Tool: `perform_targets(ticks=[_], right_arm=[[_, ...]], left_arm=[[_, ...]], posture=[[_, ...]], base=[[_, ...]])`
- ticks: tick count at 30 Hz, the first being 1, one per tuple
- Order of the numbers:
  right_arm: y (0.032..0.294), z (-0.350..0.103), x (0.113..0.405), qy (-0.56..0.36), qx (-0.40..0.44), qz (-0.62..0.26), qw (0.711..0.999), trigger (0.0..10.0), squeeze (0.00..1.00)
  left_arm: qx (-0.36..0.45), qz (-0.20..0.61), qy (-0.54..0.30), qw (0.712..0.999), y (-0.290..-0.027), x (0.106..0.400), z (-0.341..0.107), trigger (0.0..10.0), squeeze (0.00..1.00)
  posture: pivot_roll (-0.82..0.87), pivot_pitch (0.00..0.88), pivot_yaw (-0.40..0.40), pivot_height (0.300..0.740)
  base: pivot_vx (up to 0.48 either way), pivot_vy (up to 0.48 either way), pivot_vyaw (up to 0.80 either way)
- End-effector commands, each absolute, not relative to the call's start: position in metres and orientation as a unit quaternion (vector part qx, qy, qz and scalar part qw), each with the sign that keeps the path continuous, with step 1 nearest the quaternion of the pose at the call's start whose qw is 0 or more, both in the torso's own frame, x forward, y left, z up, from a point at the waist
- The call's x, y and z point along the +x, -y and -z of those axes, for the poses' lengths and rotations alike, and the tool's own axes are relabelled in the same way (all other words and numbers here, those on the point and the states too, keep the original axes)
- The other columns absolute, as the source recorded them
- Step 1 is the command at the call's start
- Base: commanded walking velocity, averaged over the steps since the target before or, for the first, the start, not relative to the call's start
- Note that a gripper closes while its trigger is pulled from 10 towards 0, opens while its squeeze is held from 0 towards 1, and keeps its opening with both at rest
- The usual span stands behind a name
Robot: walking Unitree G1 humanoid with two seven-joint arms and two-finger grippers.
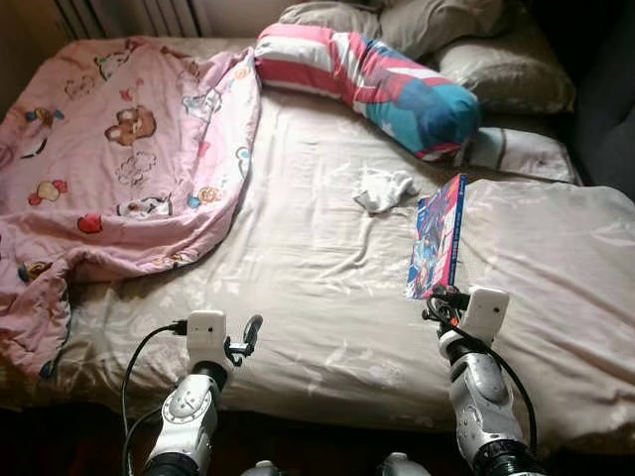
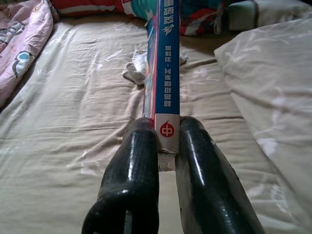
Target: Clean up the room
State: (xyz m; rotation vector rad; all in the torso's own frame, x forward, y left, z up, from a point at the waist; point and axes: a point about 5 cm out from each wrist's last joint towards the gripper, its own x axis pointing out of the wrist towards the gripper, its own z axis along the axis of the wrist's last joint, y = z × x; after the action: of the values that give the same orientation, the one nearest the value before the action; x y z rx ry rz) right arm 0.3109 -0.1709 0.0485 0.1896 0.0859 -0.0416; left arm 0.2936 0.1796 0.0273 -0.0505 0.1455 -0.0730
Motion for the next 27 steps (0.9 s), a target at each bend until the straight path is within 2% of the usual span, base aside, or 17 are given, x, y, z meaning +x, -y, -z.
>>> perform_targets(ticks=[1, 11, 17, 24, 27], right_arm=[[0.171, -0.052, 0.312, -0.028, 0.095, 0.024, 0.995, 10.0, 0.0], [0.182, -0.041, 0.306, -0.058, 0.111, 0.064, 0.99, 10.0, 0.0], [0.183, -0.036, 0.306, -0.081, 0.096, 0.043, 0.991, 10.0, 0.0], [0.206, -0.033, 0.305, -0.105, 0.079, 0.094, 0.987, 10.0, 0.0], [0.207, -0.033, 0.305, -0.109, 0.076, 0.095, 0.987, 10.0, 0.0]], left_arm=[[-0.025, 0.03, -0.089, 0.995, -0.183, 0.287, -0.02, 10.0, 0.0], [-0.025, 0.03, -0.09, 0.995, -0.184, 0.286, -0.019, 10.0, 0.0], [-0.024, 0.03, -0.091, 0.995, -0.184, 0.286, -0.019, 10.0, 0.0], [-0.024, 0.031, -0.091, 0.995, -0.184, 0.285, -0.019, 10.0, 0.0], [-0.023, 0.031, -0.091, 0.995, -0.185, 0.285, -0.018, 10.0, 0.0]], posture=[[-0.01, 0.192, 0.033, 0.694], [0.0, 0.196, 0.034, 0.694], [-0.01, 0.198, 0.036, 0.694], [0.0, 0.199, 0.038, 0.694], [0.0, 0.2, 0.039, 0.694]], base=[[0.0, 0.0, 0.0], [0.0, 0.0, 0.0], [0.0, 0.0, 0.0], [0.0, 0.0, 0.0], [0.0, 0.0, 0.0]])
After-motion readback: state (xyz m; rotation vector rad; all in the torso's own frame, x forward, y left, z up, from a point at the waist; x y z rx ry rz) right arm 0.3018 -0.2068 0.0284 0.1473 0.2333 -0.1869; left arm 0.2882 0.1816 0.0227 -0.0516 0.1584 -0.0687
